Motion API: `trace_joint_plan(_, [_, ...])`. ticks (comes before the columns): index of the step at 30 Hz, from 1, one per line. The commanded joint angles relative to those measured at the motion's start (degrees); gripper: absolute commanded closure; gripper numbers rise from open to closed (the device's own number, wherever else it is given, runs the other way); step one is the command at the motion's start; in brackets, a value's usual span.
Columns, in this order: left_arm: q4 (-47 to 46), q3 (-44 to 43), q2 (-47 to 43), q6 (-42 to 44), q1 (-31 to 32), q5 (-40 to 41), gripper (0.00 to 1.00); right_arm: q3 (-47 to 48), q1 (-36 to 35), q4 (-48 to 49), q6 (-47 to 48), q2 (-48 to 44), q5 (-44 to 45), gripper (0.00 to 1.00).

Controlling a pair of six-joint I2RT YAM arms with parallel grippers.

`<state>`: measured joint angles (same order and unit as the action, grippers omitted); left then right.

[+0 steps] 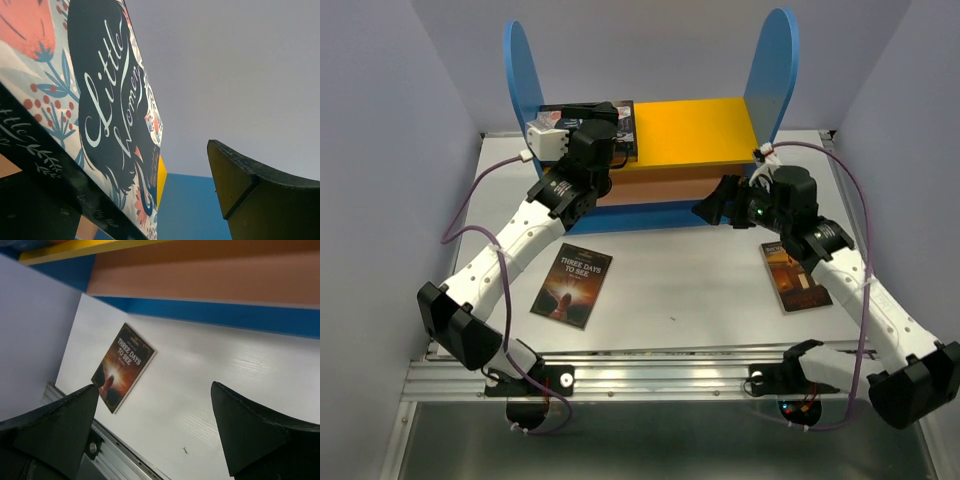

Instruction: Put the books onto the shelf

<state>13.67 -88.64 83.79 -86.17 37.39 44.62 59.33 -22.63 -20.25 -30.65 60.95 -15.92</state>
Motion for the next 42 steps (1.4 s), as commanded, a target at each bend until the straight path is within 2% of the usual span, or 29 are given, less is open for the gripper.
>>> trace_joint_plan(1, [-0.14,-0.13,-3.72,4.07,-0.21,-2.26,0.01,6.13,-4.34,5.66,4.02,6.10,-8.78,0.00])
trace_joint_plan(3, [-0.14,0.74,-4.59,6.70,-0.65,-3.83,0.01,9.03,-6.36,4.96,6.13,8.39,-6.24,0.00])
trace_joint_plan(9, [-2.59,7.33,-8.46,6.45,-2.67,-8.58,0.01,20.46,-7.60,5.05,10.61,14.01,-4.55,0.00])
trace_joint_plan(13, [-1.55,6.73,-8.64,8.12,-3.02,-8.76,0.01,27.75,-8.91,5.13,16.22,20.68,-12.61,0.07])
trace_joint_plan(16, [-1.98,6.38,-8.38,9.53,-3.28,-9.99,0.01,34.08,-9.45,4.00,17.90,24.21,-14.30,0.09])
trace_joint_plan(24, [-2.24,6.64,-7.58,9.62,-4.34,-13.24,0.01,46.74,-10.68,-1.63,23.10,34.58,-10.54,0.13])
trace_joint_plan(29, [-4.79,9.80,-9.34,9.53,-4.87,-14.30,0.01,55.09,-10.68,-5.50,23.54,41.26,-9.92,0.21])
trace_joint_plan(32, [-4.71,9.89,-9.61,10.05,-4.95,-14.65,0.01,57.20,-10.68,-5.33,22.48,42.93,-9.39,0.26])
trace_joint_plan(37, [-5.23,10.77,-10.14,12.34,-5.39,-16.75,0.01,58.44,-10.68,-4.80,21.08,44.43,-9.65,0.26])
trace_joint_plan(42, [-6.99,13.93,-12.24,15.07,-6.71,-22.73,0.01,58.18,-10.68,-3.57,20.28,44.78,-9.39,0.27])
